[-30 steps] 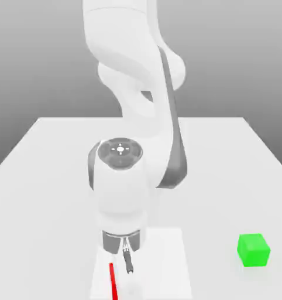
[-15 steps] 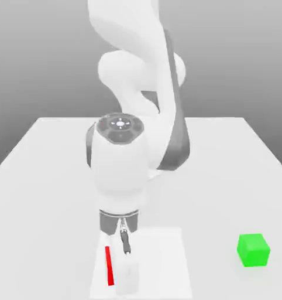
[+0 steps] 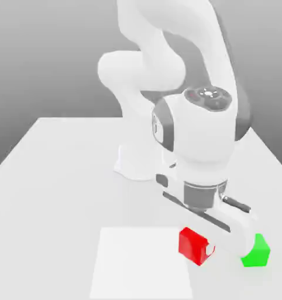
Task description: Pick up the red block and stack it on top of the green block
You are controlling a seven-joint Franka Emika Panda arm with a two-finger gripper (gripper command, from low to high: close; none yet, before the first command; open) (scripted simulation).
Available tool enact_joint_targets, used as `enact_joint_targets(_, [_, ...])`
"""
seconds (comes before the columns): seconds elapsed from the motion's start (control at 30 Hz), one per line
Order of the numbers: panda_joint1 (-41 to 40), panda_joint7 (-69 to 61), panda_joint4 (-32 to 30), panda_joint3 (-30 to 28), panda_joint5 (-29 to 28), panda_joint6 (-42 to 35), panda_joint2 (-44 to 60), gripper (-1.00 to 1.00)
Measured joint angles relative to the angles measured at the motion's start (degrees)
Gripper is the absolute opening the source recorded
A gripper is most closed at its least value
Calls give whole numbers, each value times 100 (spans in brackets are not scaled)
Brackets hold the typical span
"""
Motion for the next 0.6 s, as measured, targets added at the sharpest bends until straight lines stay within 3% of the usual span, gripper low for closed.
enact_joint_targets(0.27, [523, -1488, -146, 889, -114, -156, -339, -100])
enact_joint_targets(0.43, [967, -880, -84, 406, -1236, 462, 483, -100])
enact_joint_targets(0.47, [1097, -745, -68, 243, -1432, 601, 658, 100])
enact_joint_targets(0.6, [1097, -745, -68, 243, -1432, 601, 658, 100])
